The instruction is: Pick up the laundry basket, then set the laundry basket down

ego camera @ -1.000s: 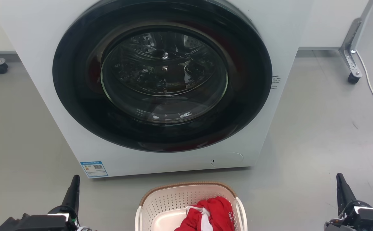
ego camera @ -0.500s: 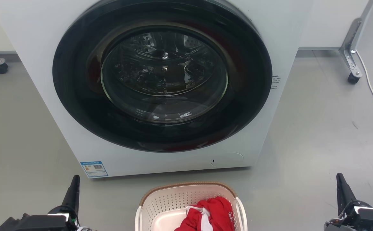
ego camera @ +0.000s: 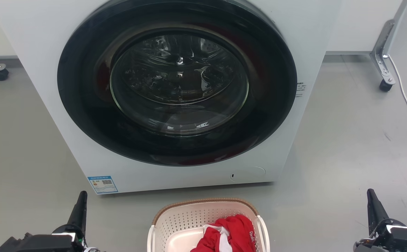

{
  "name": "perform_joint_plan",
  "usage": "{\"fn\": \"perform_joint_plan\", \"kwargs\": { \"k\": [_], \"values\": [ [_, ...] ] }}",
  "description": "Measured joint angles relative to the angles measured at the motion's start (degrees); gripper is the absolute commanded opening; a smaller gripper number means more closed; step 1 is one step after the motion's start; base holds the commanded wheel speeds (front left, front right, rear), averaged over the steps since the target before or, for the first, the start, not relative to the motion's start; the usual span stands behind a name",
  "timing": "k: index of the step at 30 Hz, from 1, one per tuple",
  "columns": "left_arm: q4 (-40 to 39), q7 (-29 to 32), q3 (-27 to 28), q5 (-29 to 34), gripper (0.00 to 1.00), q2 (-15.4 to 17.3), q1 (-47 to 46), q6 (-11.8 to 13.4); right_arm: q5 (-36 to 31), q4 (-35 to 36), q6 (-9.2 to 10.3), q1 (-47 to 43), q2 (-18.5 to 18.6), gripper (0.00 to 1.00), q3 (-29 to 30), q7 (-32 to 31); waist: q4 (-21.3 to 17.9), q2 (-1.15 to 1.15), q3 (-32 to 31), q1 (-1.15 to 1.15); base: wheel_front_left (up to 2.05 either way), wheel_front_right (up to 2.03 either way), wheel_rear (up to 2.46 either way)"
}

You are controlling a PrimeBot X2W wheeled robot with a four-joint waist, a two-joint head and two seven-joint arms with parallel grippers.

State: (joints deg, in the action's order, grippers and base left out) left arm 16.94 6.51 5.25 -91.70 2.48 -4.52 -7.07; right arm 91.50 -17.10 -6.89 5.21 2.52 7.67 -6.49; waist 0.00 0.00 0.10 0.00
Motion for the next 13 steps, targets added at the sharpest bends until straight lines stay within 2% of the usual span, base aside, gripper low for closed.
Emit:
{"fn": "perform_joint_plan", "kwargs": {
  "k": [13],
  "values": [
    [0.0, 0.0, 0.0, 0.0, 0.0, 0.0, 0.0, 0.0, 0.0, 0.0, 0.0, 0.0, 0.0, 0.0, 0.0, 0.0, 0.0, 0.0, 0.0, 0.0, 0.0, 0.0, 0.0]
  ]
}}
